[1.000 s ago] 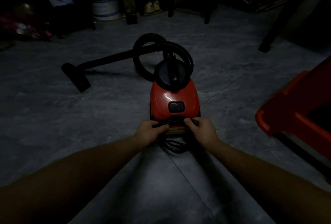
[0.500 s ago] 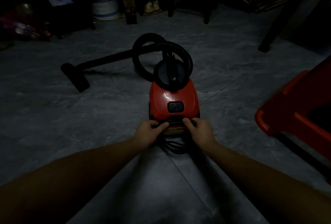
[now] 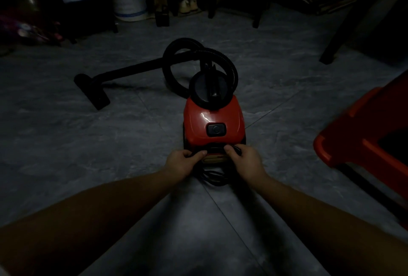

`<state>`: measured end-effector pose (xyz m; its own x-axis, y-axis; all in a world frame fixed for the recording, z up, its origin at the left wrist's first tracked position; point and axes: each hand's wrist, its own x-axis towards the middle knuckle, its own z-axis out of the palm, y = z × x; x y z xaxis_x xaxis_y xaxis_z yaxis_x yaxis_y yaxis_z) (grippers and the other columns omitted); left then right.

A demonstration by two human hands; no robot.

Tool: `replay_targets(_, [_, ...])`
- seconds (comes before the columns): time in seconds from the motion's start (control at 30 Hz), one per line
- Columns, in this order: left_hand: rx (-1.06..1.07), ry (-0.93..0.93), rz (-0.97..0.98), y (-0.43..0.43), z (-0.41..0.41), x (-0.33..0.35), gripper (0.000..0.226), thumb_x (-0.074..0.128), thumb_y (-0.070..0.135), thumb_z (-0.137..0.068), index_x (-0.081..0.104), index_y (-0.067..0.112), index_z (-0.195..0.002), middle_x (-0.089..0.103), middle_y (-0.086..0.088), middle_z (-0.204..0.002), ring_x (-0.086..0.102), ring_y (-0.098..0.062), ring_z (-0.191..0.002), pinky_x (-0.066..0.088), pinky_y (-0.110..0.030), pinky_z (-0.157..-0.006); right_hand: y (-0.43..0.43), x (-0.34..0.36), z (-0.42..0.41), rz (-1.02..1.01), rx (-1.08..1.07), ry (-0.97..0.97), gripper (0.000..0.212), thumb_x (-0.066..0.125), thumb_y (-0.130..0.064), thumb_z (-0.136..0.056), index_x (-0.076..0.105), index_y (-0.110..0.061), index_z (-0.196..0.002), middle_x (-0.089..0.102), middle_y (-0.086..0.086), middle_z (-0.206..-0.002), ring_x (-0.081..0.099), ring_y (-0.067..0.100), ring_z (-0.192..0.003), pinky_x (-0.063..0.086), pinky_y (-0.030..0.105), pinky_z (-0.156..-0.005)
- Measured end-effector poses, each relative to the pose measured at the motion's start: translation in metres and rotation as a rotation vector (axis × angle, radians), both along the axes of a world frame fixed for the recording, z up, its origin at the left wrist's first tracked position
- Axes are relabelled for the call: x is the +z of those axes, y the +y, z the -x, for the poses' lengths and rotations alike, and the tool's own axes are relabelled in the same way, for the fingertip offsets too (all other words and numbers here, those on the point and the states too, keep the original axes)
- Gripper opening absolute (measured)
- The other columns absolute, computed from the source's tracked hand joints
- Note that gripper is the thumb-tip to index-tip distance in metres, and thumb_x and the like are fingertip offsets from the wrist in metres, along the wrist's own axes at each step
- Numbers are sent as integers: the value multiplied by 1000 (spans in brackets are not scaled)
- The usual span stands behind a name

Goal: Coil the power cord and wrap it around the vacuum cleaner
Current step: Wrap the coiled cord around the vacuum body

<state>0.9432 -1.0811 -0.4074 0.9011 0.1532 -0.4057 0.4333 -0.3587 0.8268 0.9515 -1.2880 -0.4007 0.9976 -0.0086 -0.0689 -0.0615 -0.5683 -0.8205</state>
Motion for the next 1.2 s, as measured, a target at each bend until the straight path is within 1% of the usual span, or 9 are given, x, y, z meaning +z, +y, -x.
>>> replay_targets(0.13, [-65, 83, 62, 5, -4, 5, 60, 76, 58, -74, 73, 0, -88, 74, -21, -85, 74, -34, -80, 62, -49, -72, 0, 1, -2, -16, 4, 7, 36, 61, -40, -95, 71, -10, -77, 67, -3, -66, 63, 12, -62, 45, 27, -58])
replay_targets(0.33, [-15, 50, 69, -5, 1, 7, 55, 74, 66, -71, 75, 11, -79, 76, -4, -77, 74, -17, -73, 58, -27, -67, 0, 2, 0, -16, 11, -1, 34, 60, -39, -95, 73, -10, -83, 72, 1, -74, 68, 15, -70, 52, 31, -65])
replay_targets(0.4, [15, 49, 62, -7, 0, 7, 58, 74, 68, -69, 73, 10, -73, 76, -5, -73, 73, -19, -71, 59, -29, -68, 0, 1, -1, -14, 17, 2, 32, 60, -40, -95, 73, -12, -85, 73, -1, -77, 68, 15, -73, 53, 31, -68])
replay_targets(0.53, [47, 77, 78, -9, -1, 3, 65, 76, 68, -67, 75, 4, -81, 77, -8, -77, 75, -23, -75, 62, -37, -77, -3, 4, -1, 52, 56, -14, 32, 59, -43, -95, 72, -14, -88, 72, -1, -81, 68, 14, -75, 52, 30, -69])
replay_targets(0.7, [46, 54, -35, -13, -2, 4, 61, 71, 71, -69, 76, 10, -76, 76, -3, -75, 72, -17, -75, 58, -31, -77, -15, 10, 5, 230, 186, -52, 30, 63, -45, -91, 67, -20, -107, 73, -4, -93, 67, 13, -84, 54, 30, -75])
replay_targets(0.8, [32, 46, -65, -15, -2, 6, 64, 70, 72, -70, 76, 9, -76, 75, -5, -74, 72, -19, -76, 57, -31, -76, -23, 14, 9, 242, 175, -58, 30, 69, -41, -88, 63, -24, -112, 68, -12, -96, 63, 6, -85, 47, 17, -70])
replay_targets(0.97, [28, 21, -101, -16, -2, 4, 69, 69, 71, -71, 75, 2, -79, 75, -11, -77, 70, -21, -74, 55, -30, -71, -38, 19, 17, 257, 115, -148, 52, 78, -45, -76, 56, -30, -120, 58, -13, -109, 55, 5, -98, 47, 24, -81])
replay_targets(1.1, [23, 33, -105, -16, -2, 5, 66, 70, 71, -71, 75, 5, -73, 74, -8, -72, 71, -22, -74, 56, -33, -75, -36, 25, 16, 343, 162, -376, 37, 77, -36, -80, 63, -22, -111, 61, -8, -102, 53, 8, -95, 41, 21, -78])
replay_targets(1.2, [22, 37, -102, -16, -2, 5, 66, 70, 72, -70, 76, 7, -75, 75, -7, -74, 71, -20, -76, 57, -34, -78, -34, 27, 14, 371, 141, -379, 26, 73, -34, -85, 68, -22, -107, 66, -5, -100, 58, 11, -95, 43, 23, -77])
